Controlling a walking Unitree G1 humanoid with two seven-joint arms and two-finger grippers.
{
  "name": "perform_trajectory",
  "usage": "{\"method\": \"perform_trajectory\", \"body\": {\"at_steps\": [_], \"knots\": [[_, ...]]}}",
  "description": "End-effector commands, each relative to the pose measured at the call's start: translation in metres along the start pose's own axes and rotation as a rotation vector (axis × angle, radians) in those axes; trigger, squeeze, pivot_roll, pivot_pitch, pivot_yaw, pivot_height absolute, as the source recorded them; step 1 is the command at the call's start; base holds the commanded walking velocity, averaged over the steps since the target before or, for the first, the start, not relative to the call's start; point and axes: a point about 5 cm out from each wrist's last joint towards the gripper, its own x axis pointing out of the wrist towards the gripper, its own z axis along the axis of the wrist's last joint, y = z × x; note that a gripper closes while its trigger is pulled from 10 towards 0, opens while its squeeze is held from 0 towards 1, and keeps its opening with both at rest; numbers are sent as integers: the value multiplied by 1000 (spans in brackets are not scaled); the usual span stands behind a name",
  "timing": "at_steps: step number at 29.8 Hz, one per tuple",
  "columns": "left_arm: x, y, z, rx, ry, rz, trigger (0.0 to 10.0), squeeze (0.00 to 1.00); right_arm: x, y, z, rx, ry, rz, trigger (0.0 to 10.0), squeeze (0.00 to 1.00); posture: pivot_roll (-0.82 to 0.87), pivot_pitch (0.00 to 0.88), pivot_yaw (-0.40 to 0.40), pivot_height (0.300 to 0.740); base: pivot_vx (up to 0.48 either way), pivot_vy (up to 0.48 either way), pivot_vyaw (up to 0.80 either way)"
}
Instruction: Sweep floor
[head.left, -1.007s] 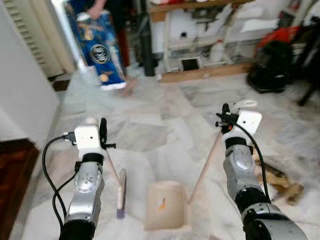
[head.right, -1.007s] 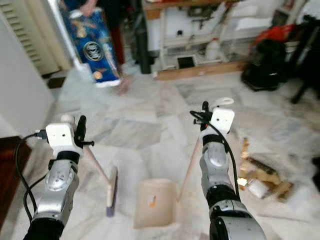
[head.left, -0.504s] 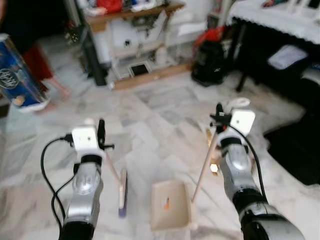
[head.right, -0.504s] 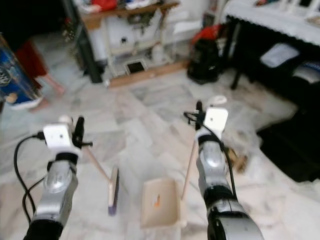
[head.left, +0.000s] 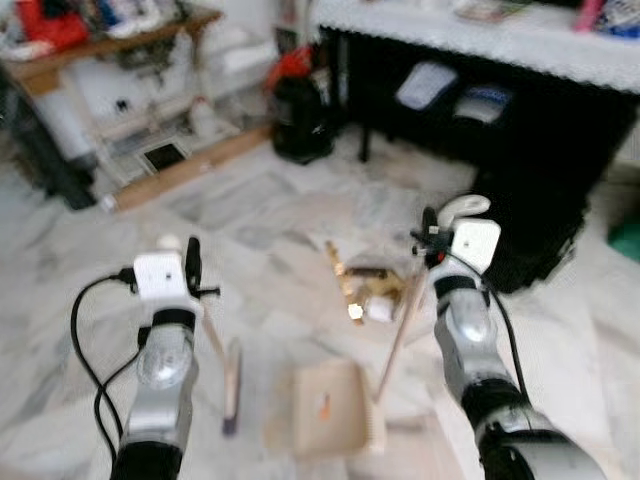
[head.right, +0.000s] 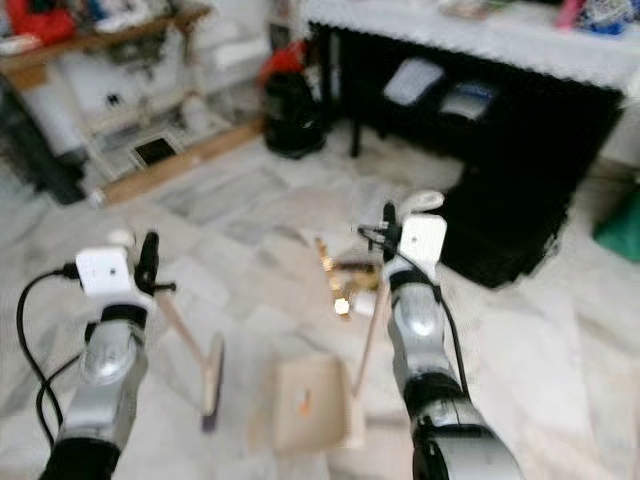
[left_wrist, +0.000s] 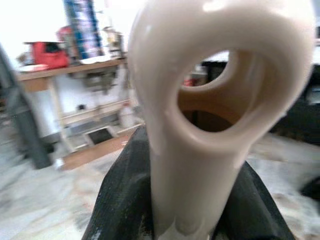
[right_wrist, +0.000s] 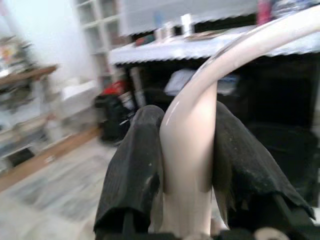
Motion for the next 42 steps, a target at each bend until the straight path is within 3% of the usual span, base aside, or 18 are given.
{"method": "perform_trajectory", "body": {"at_steps": [1, 13, 18, 25, 37, 42], "knots": [[3, 2, 9, -12, -56, 4, 10000, 0, 7, 10, 13, 7, -56, 31, 10000, 0, 2, 0, 88, 740, 0, 0, -706], [3, 4, 8, -16, -43, 11, 10000, 0, 7, 9, 15, 5, -70, 26, 10000, 0, 3, 0, 93, 740, 0, 0, -59], [3, 6, 9, -16, -42, 17, 10000, 0, 8, 11, 15, 17, -62, 26, 10000, 0, 6, 0, 92, 740, 251, 0, 0], [4, 6, 9, -18, -44, 20, 10000, 0, 9, 10, 15, 27, -55, 23, 10000, 0, 5, 0, 92, 740, 252, 0, -730], [4, 7, 10, -19, -48, 26, 10000, 0, 10, 11, 16, 32, -62, 24, 10000, 0, 6, 2, 89, 740, 252, 0, 0], [4, 8, 10, -19, -48, 27, 10000, 0, 10, 12, 16, 44, -56, 27, 10000, 0, 7, 3, 88, 740, 251, 0, -710]]}}
